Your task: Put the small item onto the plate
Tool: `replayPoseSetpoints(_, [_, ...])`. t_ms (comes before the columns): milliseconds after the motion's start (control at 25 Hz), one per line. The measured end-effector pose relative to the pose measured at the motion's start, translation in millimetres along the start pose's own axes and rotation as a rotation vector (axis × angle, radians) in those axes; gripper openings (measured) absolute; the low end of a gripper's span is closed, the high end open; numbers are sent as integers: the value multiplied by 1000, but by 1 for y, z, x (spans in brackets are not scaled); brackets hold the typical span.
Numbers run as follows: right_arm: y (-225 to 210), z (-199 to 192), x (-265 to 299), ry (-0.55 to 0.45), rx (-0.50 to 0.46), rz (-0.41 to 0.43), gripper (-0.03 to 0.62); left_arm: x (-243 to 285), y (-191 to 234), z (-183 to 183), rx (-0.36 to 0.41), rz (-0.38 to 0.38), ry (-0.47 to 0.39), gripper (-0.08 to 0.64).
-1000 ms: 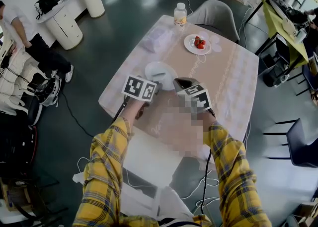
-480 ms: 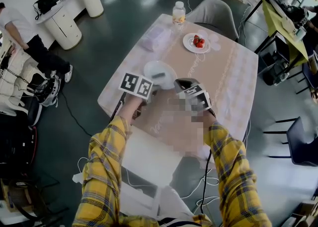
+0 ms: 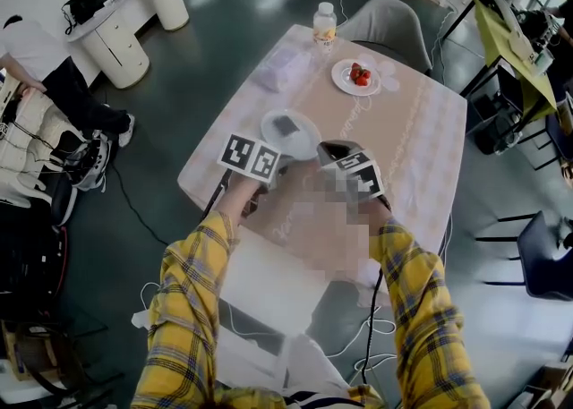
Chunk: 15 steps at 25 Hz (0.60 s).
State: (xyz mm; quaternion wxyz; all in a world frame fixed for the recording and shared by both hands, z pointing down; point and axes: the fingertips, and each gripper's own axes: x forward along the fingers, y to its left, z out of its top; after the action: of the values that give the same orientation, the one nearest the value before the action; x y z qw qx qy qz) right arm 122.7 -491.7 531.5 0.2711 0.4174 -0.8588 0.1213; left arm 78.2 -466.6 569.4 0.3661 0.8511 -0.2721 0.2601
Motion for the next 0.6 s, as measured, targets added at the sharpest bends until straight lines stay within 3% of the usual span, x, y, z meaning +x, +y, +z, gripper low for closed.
replayPoseSetpoints(160, [3, -1, -2, -1, -2, 6, -3, -9, 2, 10, -2, 18, -102, 3])
replayPoseSetpoints(600, [20, -3, -13, 3, 30, 17, -3, -62, -6, 42, 155, 152, -460, 5])
